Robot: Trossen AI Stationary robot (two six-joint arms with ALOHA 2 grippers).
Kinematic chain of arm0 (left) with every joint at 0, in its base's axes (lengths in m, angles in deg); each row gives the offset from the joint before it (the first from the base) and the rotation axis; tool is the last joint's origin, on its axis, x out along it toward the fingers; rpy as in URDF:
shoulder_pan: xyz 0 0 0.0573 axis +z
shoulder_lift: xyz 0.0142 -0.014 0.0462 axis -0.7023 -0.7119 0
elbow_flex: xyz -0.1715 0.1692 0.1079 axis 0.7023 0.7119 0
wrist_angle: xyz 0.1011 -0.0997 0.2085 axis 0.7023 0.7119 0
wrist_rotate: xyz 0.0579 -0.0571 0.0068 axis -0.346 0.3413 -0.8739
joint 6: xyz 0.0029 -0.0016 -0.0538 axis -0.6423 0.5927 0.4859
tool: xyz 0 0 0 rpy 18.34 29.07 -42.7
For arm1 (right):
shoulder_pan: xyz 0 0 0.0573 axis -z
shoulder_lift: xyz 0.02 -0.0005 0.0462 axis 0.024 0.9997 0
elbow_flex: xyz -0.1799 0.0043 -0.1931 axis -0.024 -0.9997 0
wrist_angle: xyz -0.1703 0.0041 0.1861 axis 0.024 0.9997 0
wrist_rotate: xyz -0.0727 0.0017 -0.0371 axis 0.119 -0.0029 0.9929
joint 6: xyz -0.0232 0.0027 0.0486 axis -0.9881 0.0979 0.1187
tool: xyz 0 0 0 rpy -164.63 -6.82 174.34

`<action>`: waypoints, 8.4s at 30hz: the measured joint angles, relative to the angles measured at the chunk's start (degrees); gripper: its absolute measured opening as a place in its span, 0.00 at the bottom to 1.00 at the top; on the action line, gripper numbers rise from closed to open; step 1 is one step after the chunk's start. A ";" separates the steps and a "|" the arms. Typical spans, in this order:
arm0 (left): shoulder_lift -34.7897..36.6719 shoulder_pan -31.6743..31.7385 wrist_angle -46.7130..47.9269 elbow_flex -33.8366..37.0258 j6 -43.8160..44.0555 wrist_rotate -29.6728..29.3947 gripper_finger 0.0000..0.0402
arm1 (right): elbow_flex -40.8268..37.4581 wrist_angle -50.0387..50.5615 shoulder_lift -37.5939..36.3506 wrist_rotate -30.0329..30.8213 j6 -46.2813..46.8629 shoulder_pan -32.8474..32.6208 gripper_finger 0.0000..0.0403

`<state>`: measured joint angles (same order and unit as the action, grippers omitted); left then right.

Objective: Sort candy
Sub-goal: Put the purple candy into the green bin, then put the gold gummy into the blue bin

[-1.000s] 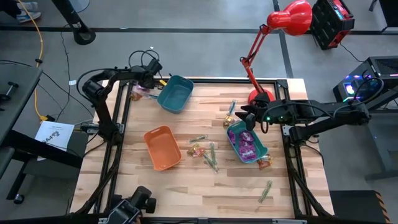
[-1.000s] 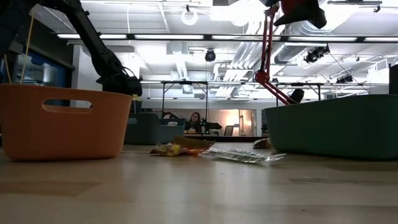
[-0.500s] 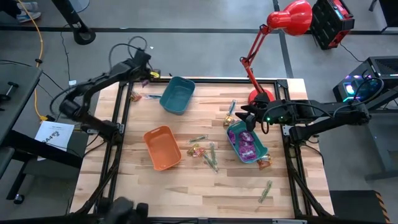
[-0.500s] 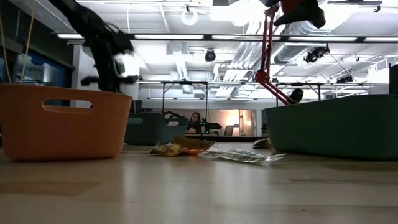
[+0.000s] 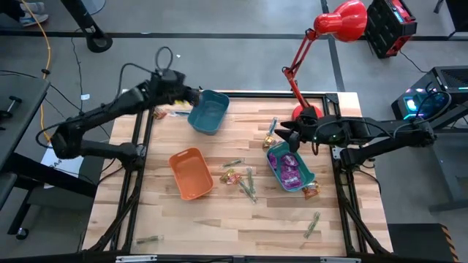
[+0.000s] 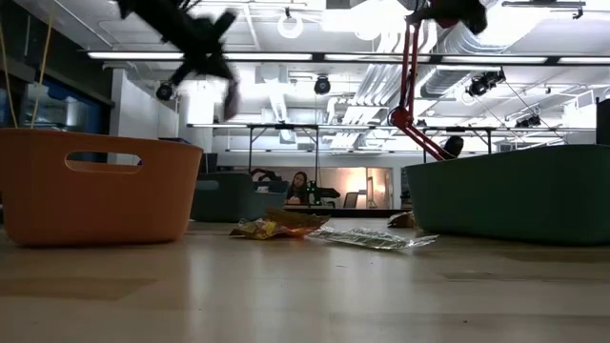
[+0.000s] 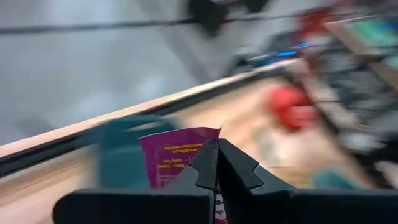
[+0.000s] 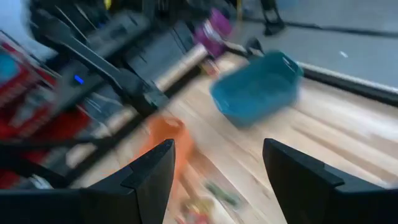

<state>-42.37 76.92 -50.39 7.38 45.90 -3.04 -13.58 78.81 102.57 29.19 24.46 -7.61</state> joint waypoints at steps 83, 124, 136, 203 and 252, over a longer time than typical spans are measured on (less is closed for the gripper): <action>8.41 -24.01 -22.29 15.72 0.37 5.60 0.38 | -17.68 34.08 22.75 -28.07 42.61 -30.93 0.59; 22.69 -17.68 -20.48 8.59 1.09 11.18 0.38 | 15.81 -27.34 41.18 -23.28 -18.68 13.90 0.07; 22.70 -20.84 -24.83 8.63 1.48 11.47 0.38 | 43.38 -20.19 67.22 -31.18 -13.51 23.73 0.41; -22.95 18.81 19.91 15.54 61.51 -27.35 0.38 | 65.16 28.94 55.45 -46.32 -46.87 45.66 0.56; -0.53 10.95 8.18 22.36 18.08 -19.06 0.09 | 65.16 25.97 51.75 -47.44 -39.24 43.18 0.56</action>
<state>-42.90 87.86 -42.22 29.75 63.98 -22.10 51.57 104.78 154.32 -18.25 -14.78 35.56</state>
